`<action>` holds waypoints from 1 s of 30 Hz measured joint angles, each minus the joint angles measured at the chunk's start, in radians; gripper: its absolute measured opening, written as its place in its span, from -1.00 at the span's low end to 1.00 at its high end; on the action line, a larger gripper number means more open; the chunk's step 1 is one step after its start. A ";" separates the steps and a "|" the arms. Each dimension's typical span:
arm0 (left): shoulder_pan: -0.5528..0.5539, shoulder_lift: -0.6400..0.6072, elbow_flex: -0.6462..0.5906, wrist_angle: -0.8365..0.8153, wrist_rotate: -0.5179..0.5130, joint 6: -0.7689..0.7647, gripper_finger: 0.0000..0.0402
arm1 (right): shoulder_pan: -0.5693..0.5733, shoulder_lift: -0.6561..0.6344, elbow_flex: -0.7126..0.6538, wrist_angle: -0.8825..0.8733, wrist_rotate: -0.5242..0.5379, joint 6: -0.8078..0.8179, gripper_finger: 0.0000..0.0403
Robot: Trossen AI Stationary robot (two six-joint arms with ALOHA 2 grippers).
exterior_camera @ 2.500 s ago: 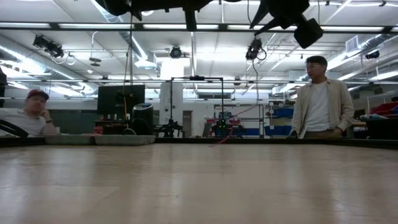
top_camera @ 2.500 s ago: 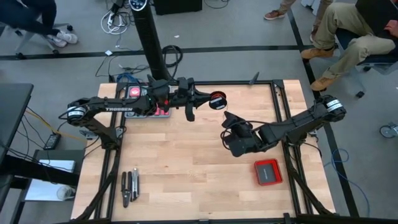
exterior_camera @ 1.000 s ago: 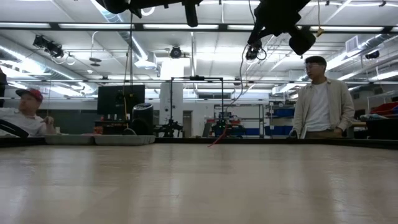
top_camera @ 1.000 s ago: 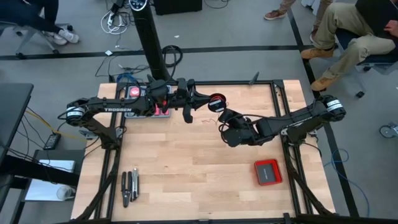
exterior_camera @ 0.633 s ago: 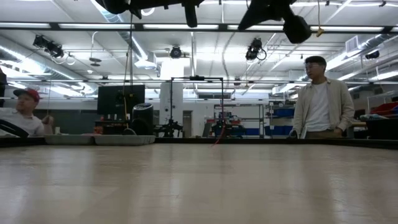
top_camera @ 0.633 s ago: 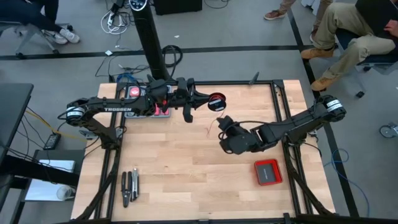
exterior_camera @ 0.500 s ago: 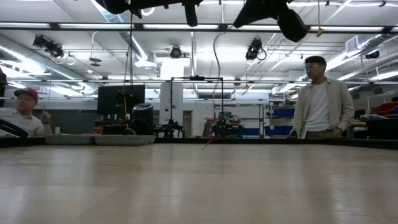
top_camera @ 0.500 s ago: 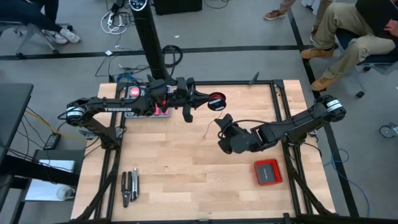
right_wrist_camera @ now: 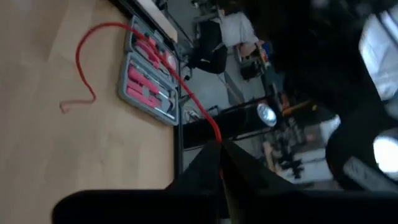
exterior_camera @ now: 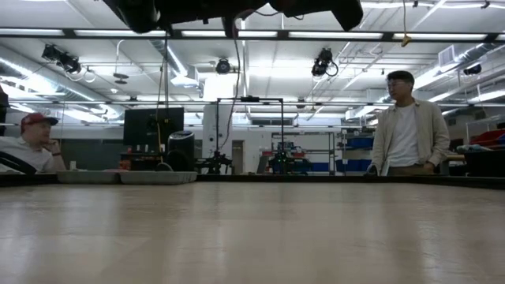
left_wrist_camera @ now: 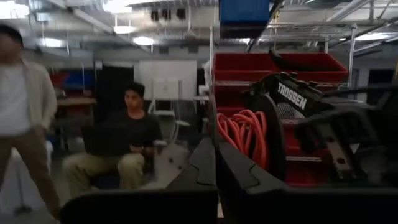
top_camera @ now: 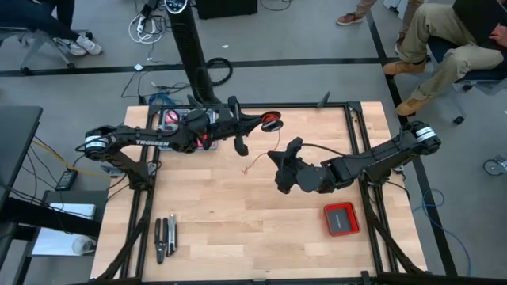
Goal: Coil cords
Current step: Coil the red wire onto the spool
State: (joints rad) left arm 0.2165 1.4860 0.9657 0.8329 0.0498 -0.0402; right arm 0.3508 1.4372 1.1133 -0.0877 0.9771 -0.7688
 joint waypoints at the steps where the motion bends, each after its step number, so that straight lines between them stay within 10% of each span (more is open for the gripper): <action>1: 0.000 0.000 -0.017 0.032 0.000 0.017 -1.00 | 0.002 0.000 0.000 -0.004 0.005 0.036 -0.92; 9: 0.014 0.000 -0.128 0.236 0.001 0.058 -1.00 | 0.089 -0.016 0.000 -0.180 0.166 0.366 -0.72; 17: 0.020 0.010 -0.155 0.285 0.094 0.079 -1.00 | 0.109 -0.112 0.000 -0.492 0.002 0.895 -0.71; 30: 0.091 0.043 -0.082 -0.011 0.406 0.114 -1.00 | 0.058 -0.295 0.000 -0.501 -0.118 0.903 -0.72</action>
State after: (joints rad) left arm 0.3073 1.5289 0.8836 0.8222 0.4562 0.0737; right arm 0.4091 1.1426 1.1133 -0.5888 0.8592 0.1337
